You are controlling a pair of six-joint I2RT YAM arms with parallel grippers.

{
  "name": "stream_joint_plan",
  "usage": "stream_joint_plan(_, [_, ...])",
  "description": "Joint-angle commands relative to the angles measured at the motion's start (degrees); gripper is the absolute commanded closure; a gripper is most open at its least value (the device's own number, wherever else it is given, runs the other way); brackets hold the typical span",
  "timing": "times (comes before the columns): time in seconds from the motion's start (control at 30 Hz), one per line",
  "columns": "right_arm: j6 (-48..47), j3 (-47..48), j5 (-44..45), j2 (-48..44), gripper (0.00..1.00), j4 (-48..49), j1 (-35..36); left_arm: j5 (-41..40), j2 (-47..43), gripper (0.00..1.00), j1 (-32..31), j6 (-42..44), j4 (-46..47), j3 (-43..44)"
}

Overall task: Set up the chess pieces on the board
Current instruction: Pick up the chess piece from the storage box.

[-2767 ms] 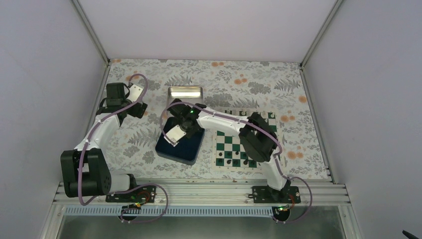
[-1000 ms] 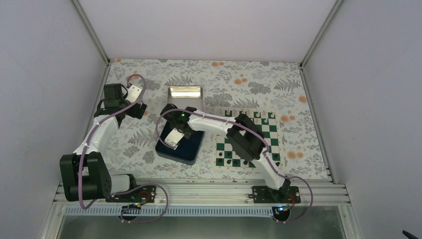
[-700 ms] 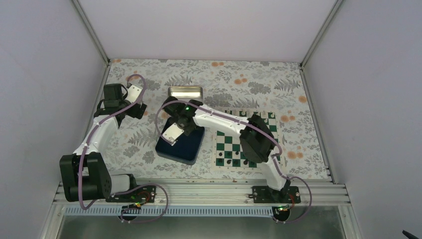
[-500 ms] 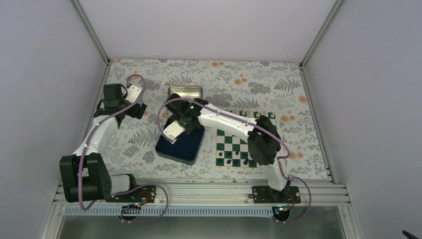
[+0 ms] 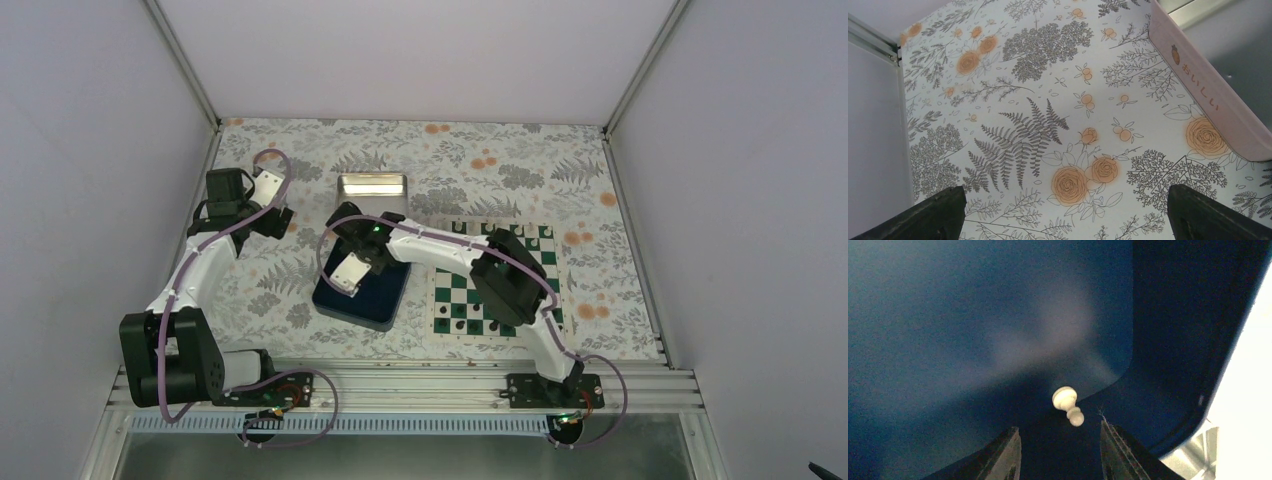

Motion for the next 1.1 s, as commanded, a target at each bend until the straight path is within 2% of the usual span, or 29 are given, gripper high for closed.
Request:
stream_joint_plan(0.0, [-4.82,2.81,3.21,3.32,0.58,2.41,0.18,0.83,-1.0,0.01,0.48,-0.41,1.19,-0.85])
stream_joint_plan(0.53, [-10.44,-0.55,9.42,6.73,0.62,9.0,-0.2,2.45,-0.35,0.01,1.27,-0.74,0.84,-0.41])
stream_joint_plan(0.7, [-12.64,-0.98,11.75,8.03,0.72,11.51,-0.42,2.89,-0.2,0.0,1.53,-0.72,0.9,-0.5])
stream_joint_plan(0.9, [-15.03,-2.2,13.13,8.57,0.74,14.25,-0.69,3.43,-0.06,0.01,1.71,-0.63,1.01,-0.59])
stream_joint_plan(1.07, [-14.53,-0.74,13.78,9.23,0.86,12.88,-0.68,3.7,0.16,0.01,1.89,-0.63,0.95,-0.59])
